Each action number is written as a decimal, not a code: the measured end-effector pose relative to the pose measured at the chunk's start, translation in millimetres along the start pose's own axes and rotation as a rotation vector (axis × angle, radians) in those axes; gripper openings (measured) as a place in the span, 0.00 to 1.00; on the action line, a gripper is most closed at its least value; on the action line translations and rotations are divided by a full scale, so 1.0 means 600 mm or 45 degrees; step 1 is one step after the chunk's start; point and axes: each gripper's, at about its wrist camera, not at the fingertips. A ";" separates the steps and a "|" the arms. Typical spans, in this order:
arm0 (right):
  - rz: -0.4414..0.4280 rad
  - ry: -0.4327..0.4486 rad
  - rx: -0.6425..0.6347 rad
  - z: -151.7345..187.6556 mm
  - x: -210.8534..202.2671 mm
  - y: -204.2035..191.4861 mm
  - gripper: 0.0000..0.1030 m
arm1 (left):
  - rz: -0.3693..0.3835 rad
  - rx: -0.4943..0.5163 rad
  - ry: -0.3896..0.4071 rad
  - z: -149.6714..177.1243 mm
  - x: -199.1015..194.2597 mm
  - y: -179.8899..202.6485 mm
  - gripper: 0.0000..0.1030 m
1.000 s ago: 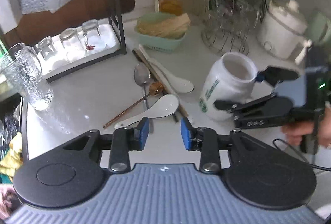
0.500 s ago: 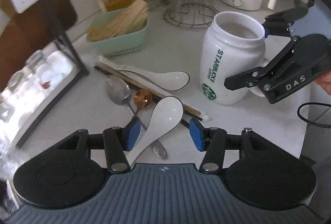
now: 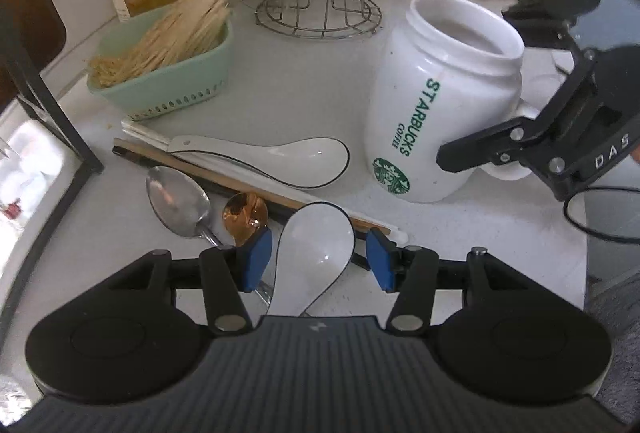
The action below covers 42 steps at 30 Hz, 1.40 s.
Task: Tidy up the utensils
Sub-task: 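Grasp the white ceramic soup spoon by its handle with the left tool, then carry the ceramic spoon with the left tool and lower it into the mug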
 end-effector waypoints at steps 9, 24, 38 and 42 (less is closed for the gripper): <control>0.015 -0.024 0.005 -0.005 0.002 -0.002 0.88 | 0.062 0.021 -0.041 0.002 0.025 -0.017 0.51; 0.018 -0.025 -0.017 -0.006 0.004 -0.004 0.88 | -0.016 -0.128 0.011 0.000 -0.010 -0.015 0.49; -0.068 -0.011 -0.112 0.007 -0.005 0.006 0.88 | -0.271 -0.482 0.168 -0.039 -0.078 0.048 0.49; -0.109 0.012 -0.152 0.014 -0.009 0.012 0.88 | -0.330 -0.579 0.190 -0.044 -0.087 0.068 0.49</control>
Point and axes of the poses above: each gripper's, at about its wrist camera, not at the fingertips, and x roughly the way its jaws point, y to its right, z to its underside, and after that the axes turned 3 degrees about x, right-handed
